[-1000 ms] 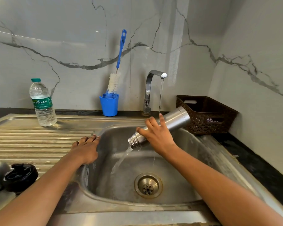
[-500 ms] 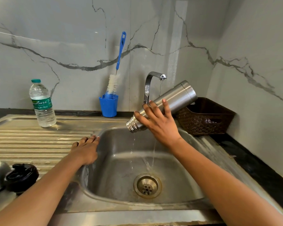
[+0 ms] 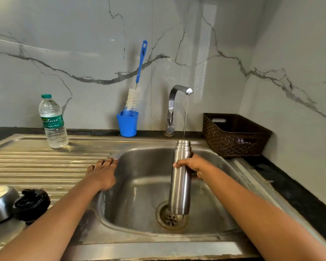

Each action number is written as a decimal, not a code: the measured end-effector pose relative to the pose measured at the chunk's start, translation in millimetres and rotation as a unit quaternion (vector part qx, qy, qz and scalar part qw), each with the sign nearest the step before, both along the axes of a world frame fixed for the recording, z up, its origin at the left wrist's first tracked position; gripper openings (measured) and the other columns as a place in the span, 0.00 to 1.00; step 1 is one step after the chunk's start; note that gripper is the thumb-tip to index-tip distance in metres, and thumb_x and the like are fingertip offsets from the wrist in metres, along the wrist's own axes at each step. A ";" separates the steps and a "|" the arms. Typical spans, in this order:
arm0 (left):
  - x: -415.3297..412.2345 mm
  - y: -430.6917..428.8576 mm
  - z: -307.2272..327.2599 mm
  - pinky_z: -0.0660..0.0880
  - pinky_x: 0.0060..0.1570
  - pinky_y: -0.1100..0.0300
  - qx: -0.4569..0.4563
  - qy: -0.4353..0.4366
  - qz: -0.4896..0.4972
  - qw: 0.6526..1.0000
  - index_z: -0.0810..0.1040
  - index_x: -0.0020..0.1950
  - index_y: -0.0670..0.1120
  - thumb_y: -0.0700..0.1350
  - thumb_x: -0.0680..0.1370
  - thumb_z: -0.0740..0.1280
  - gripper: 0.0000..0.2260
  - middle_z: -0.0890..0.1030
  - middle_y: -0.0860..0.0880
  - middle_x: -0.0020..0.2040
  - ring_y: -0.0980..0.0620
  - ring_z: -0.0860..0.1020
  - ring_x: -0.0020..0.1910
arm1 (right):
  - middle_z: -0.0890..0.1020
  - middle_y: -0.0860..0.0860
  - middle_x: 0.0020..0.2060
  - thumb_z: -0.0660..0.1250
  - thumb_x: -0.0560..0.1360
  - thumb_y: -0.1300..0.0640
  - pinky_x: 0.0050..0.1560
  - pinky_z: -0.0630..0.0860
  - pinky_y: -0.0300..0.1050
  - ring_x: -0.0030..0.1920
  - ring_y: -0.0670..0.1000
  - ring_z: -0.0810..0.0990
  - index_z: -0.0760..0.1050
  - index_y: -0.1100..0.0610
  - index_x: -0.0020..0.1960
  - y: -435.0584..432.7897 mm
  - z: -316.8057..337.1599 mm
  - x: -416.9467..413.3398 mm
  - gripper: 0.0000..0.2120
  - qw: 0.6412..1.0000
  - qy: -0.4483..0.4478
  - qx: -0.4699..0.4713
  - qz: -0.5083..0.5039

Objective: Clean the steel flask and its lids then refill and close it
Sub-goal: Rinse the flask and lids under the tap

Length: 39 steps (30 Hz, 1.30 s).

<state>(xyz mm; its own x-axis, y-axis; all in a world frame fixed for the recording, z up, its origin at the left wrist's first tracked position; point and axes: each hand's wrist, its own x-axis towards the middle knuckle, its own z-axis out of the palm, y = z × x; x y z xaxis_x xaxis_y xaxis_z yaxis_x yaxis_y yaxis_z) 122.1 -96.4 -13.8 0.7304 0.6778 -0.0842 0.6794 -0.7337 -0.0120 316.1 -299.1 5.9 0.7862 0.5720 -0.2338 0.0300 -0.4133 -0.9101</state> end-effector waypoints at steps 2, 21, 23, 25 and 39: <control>0.5 0.1 -0.7 0.47 0.74 0.48 0.000 0.000 0.000 1.000 0.42 0.78 0.49 0.44 0.81 0.56 0.30 0.43 0.51 0.79 0.47 0.45 0.77 | 0.79 0.54 0.49 0.78 0.63 0.62 0.41 0.78 0.47 0.44 0.53 0.79 0.67 0.57 0.62 7.8 3.0 6.7 0.32 0.997 0.001 0.061 -0.035; 0.0 -2.6 1.8 0.48 0.73 0.48 -0.002 -0.002 0.001 1.000 0.43 0.78 0.50 0.47 0.81 0.57 0.30 0.44 0.51 0.79 0.47 0.45 0.77 | 0.78 0.52 0.57 0.79 0.61 0.48 0.56 0.75 0.51 0.55 0.56 0.78 0.67 0.54 0.60 16.2 -3.2 19.3 0.34 0.973 -0.215 -0.007 -0.081; -0.9 -3.6 2.0 0.48 0.73 0.48 -0.002 -0.003 0.001 1.000 0.43 0.78 0.50 0.47 0.81 0.57 0.30 0.44 0.51 0.79 0.47 0.45 0.77 | 0.78 0.53 0.57 0.79 0.61 0.47 0.56 0.76 0.52 0.55 0.56 0.78 0.67 0.54 0.60 17.5 -6.6 16.7 0.34 0.974 -0.217 -0.032 -0.064; -1.8 -3.2 2.2 0.48 0.73 0.48 -0.002 -0.004 0.002 1.000 0.43 0.78 0.50 0.47 0.81 0.57 0.30 0.44 0.51 0.79 0.47 0.45 0.77 | 0.78 0.53 0.58 0.79 0.61 0.47 0.57 0.76 0.51 0.56 0.56 0.78 0.67 0.54 0.62 16.9 -15.3 16.6 0.35 0.975 -0.202 -0.075 -0.047; -0.1 1.6 -1.3 0.48 0.74 0.47 -0.005 -0.011 0.000 1.000 0.44 0.78 0.51 0.45 0.81 0.57 0.30 0.44 0.51 0.79 0.47 0.45 0.77 | 0.78 0.52 0.58 0.79 0.60 0.47 0.57 0.76 0.52 0.55 0.55 0.78 0.67 0.53 0.62 2.9 -13.9 26.2 0.35 0.973 -0.223 -0.051 -0.046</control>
